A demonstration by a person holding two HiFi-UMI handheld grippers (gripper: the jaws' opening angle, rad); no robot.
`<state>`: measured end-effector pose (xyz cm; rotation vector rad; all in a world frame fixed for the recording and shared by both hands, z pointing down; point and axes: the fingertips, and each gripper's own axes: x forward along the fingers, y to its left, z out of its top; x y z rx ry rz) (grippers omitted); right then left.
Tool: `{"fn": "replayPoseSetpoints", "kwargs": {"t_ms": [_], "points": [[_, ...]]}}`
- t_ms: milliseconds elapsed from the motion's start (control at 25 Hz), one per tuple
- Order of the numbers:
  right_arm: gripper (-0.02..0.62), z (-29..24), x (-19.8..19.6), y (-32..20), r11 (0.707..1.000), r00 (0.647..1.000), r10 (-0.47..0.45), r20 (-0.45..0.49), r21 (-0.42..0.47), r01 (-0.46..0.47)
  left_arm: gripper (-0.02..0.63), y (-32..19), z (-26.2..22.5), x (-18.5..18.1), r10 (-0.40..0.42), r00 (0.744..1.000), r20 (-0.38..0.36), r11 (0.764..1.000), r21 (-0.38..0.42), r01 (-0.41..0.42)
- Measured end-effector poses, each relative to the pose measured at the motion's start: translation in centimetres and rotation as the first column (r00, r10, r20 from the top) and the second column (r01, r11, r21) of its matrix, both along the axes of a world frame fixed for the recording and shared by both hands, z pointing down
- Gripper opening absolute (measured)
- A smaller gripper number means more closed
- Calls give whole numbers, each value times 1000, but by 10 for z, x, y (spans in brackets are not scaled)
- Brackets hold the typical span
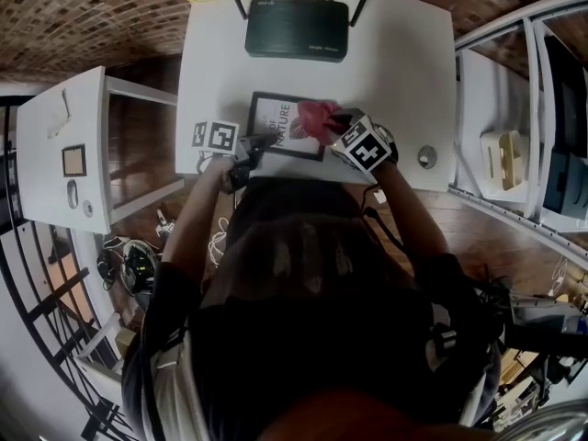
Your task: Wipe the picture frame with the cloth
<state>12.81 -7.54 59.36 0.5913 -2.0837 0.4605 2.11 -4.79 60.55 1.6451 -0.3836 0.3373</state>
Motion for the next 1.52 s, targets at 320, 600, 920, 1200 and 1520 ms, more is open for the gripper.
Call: {"fn": "replayPoseSetpoints", "kwargs": {"t_ms": [320,600,920,1200,1520], "points": [[78,-28,4,-24,998,999,41,28,55,-42,2,-4,-1,-3,-87,996,-33,996,5,88],[78,-56,-60,-34,991,993,-87,74,109,79,2,-3,-3,-2,-68,996,-53,998,14,69],[80,-37,-131,-57,972,981,-192,-16,136,193,2,-1,-6,-1,-43,996,-81,999,3,44],[81,-18,-170,-67,953,962,-260,-82,137,269,2,2,-8,0,-6,996,-87,1000,11,7],[81,6,-176,-69,946,946,-285,-157,113,304,2,1,-9,-2,12,995,-100,1000,-4,-13]]}}
